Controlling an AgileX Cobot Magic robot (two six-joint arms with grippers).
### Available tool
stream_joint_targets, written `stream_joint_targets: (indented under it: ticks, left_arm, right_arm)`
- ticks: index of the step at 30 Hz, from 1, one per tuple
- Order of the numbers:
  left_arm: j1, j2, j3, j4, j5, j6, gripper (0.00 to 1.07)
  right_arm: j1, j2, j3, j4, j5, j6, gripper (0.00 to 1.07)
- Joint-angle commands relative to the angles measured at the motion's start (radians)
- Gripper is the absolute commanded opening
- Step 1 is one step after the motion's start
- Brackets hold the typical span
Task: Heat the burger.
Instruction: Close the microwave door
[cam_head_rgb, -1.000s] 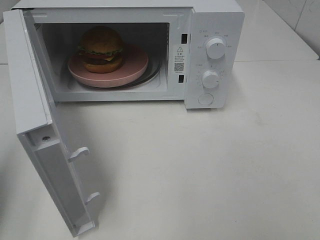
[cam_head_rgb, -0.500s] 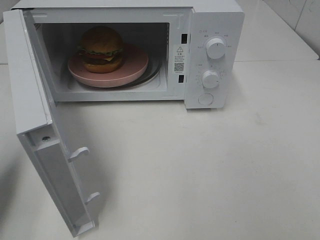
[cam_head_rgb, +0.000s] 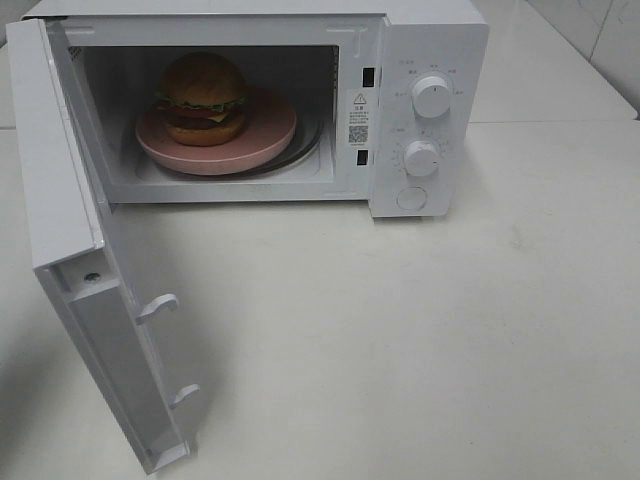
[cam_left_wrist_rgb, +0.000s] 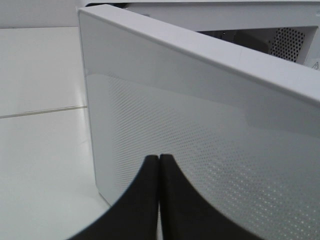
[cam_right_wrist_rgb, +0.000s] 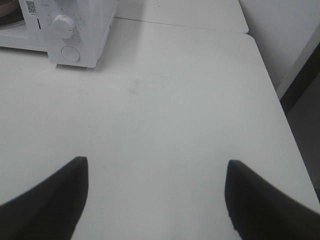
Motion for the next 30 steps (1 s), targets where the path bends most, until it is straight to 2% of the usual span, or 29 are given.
stream_joint_targets:
  ticks: [1, 14, 20, 21, 24, 30]
  left_arm:
    - [-0.005, 0.054, -0.014, 0.013, -0.080, -0.025, 0.00]
    - [-0.014, 0.106, -0.027, 0.016, -0.133, -0.029, 0.00]
    - [-0.110, 0.156, -0.050, -0.016, -0.112, 0.024, 0.00]
    - [-0.139, 0.170, -0.050, -0.077, -0.108, 0.042, 0.00]
    - [-0.182, 0.179, -0.050, -0.108, -0.104, 0.063, 0.00]
    - [-0.266, 0.201, -0.064, -0.139, -0.091, 0.063, 0.00]
  right_arm:
    - [-0.004, -0.026, 0.001, 0.001, -0.013, 0.003, 0.74]
    - [-0.004, -0.026, 0.001, 0.001, -0.013, 0.003, 0.74]
    - [-0.004, -0.026, 0.001, 0.001, -0.013, 0.003, 0.74]
    - [-0.004, -0.026, 0.001, 0.001, -0.013, 0.003, 0.74]
    - [-0.004, -0.026, 0.001, 0.001, -0.013, 0.003, 0.74]
    - [-0.004, -0.026, 0.001, 0.001, -0.013, 0.003, 0.74]
